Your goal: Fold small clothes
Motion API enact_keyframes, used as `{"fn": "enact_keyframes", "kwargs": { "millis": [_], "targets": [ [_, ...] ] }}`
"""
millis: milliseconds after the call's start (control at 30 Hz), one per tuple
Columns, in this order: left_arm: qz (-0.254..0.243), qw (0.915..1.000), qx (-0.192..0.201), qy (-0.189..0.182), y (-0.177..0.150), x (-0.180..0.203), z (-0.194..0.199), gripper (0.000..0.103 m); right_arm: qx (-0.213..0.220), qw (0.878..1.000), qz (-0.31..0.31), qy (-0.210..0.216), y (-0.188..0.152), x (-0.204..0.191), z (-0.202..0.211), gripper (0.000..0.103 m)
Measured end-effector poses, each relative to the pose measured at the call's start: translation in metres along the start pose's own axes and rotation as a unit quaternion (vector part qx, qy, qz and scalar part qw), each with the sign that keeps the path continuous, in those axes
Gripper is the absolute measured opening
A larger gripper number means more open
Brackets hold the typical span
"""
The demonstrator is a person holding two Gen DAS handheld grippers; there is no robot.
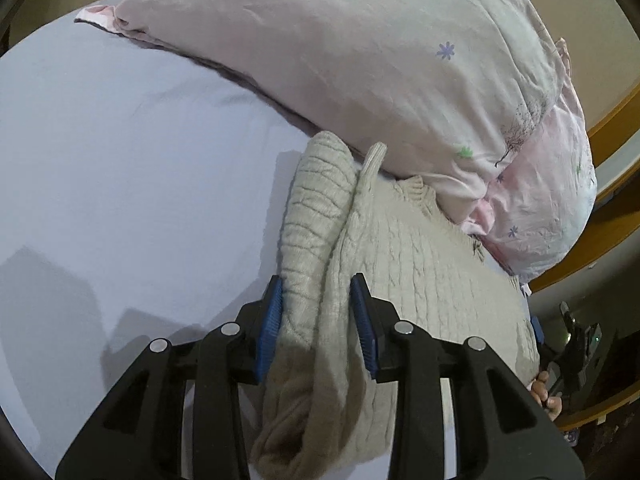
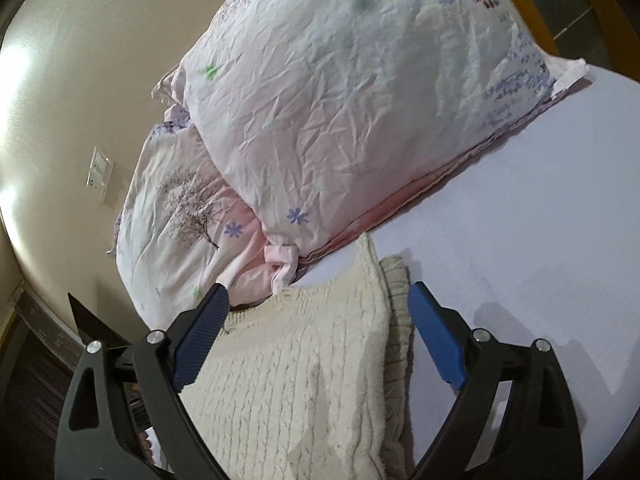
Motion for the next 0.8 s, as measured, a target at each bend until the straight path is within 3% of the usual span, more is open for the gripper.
{"fn": "enact_keyframes", "kwargs": {
  "millis": [100,200,233,300,367,433,467,533,567,633,700,733,800],
  "targets": [
    [0.021,0.9995,0.012,-0.018,0.001,0.003,-0.005,0.034,-0.018,1.0,-0.002,0.002,-0.005,0.001,-0.005,0.091],
    [0.057,0.9977,0.013,-0.034,0.0,0.007,-0.005,0.019,-0.024,1.0,0.0,0.004,-0.008,0.0,-0.005,0.091],
    [0.07,0.9958,0.024,-0.055,0.003,0.013,0.001,0.017,-0.023,1.0,-0.002,0.007,-0.008,-0.001,-0.003,0.091],
    [0.087,0.9855,0.048,-0.137,0.016,0.048,0.017,0.016,-0.016,1.0,-0.002,0.014,-0.005,-0.004,0.002,0.091],
    [0.058,0.9771,0.07,-0.193,0.031,0.101,0.03,0.016,0.005,1.0,0.001,0.02,0.003,-0.009,0.014,0.091],
    [0.015,0.9622,0.074,-0.262,0.042,0.172,0.029,0.016,0.025,0.999,0.009,0.023,0.01,-0.016,0.026,0.091],
    [0.003,0.9504,0.066,-0.304,0.044,0.214,0.017,0.016,0.034,0.999,0.014,0.022,0.014,-0.019,0.033,0.091],
    [0.013,0.932,0.035,-0.36,0.039,0.269,-0.018,0.017,0.051,0.998,0.026,0.017,0.022,-0.024,0.047,0.091],
    [0.026,0.9247,0.012,-0.38,0.034,0.288,-0.038,0.018,0.054,0.998,0.029,0.013,0.024,-0.025,0.05,0.091],
    [0.075,0.8957,-0.087,-0.43,0.008,0.338,-0.099,0.019,0.052,0.998,0.031,-0.009,0.03,-0.019,0.054,0.091],
    [0.093,0.8673,-0.133,-0.47,-0.01,0.363,-0.114,0.019,0.027,0.999,0.024,-0.023,0.033,-0.012,0.054,0.092],
    [0.071,0.8725,-0.123,-0.467,-0.01,0.365,-0.108,0.019,0.004,0.999,0.02,-0.03,0.033,-0.008,0.052,0.094],
    [-0.002,0.9057,-0.061,-0.419,0.004,0.351,-0.086,0.02,-0.038,0.998,0.021,-0.042,0.031,-0.001,0.047,0.098]
  ]
}}
Point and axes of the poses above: each gripper's, at about its wrist camera, not at the fingertips, and z roughly against the way its jaws point, x to its right, y to its top, the point moved 9 cm from there along -z, roughly the way its jaws point, and after that the axes turned 13 degrees about -z, right-handed, at the moved point
